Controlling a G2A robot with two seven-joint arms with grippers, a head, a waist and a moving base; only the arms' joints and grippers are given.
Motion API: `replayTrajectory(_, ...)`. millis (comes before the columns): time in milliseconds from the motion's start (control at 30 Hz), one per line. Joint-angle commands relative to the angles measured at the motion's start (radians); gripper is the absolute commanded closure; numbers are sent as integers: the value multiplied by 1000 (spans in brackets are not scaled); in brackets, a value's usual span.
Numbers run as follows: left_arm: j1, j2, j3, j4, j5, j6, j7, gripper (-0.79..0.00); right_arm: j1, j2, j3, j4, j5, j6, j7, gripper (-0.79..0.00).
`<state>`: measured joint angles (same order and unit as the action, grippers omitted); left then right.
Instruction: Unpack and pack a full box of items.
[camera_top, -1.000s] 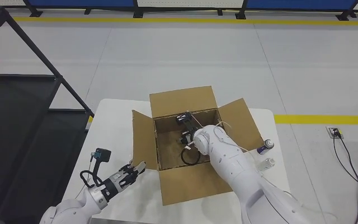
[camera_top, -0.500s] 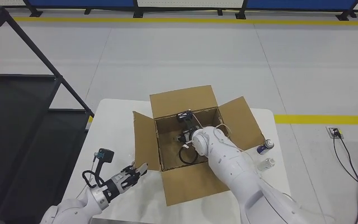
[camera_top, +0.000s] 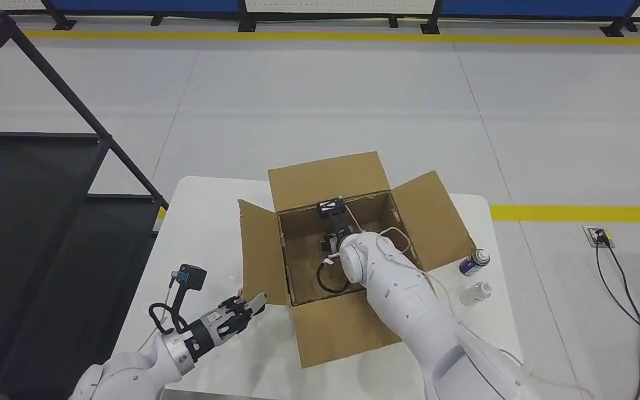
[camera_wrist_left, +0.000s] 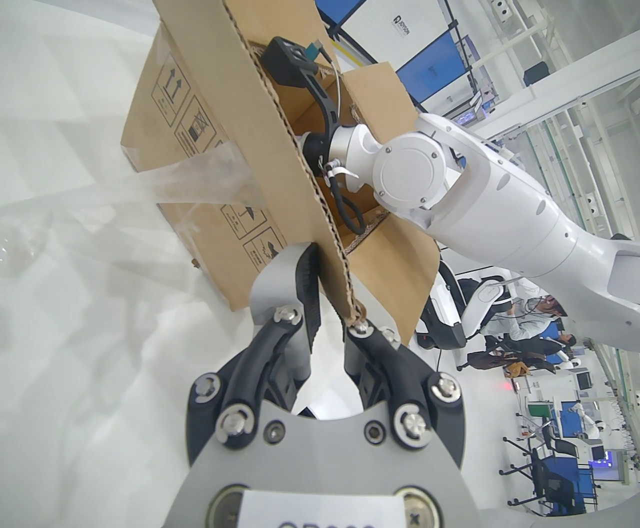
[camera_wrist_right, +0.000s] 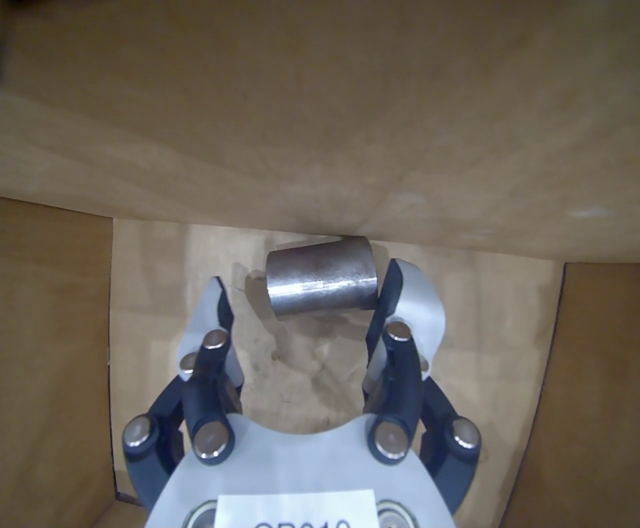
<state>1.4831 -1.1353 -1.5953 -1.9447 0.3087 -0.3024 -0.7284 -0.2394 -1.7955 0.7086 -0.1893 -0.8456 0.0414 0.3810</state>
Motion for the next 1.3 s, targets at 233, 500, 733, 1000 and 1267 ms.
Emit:
replayTrajectory(233, -2, 6, 5, 1, 0, 8, 14, 0, 9, -1, 12, 16, 1, -13, 0, -108)
replayTrajectory(500, -13, 9, 9, 9, 2, 28, 41, 0, 17, 11, 22, 18, -2, -93, 6, 0)
replayTrajectory(733, -29, 13, 8, 19, -1, 40, 43, 0, 27, 32, 19, 15, -36, -203, 24, 0)
replayTrajectory(1000, -50, 19, 7, 34, -6, 51, 36, 0, 42, 63, 15, 12, -86, -268, 56, -55)
replayTrajectory(1267, -82, 23, 12, 69, -19, 64, 31, 0, 45, 96, 22, -9, -112, -346, 97, -46)
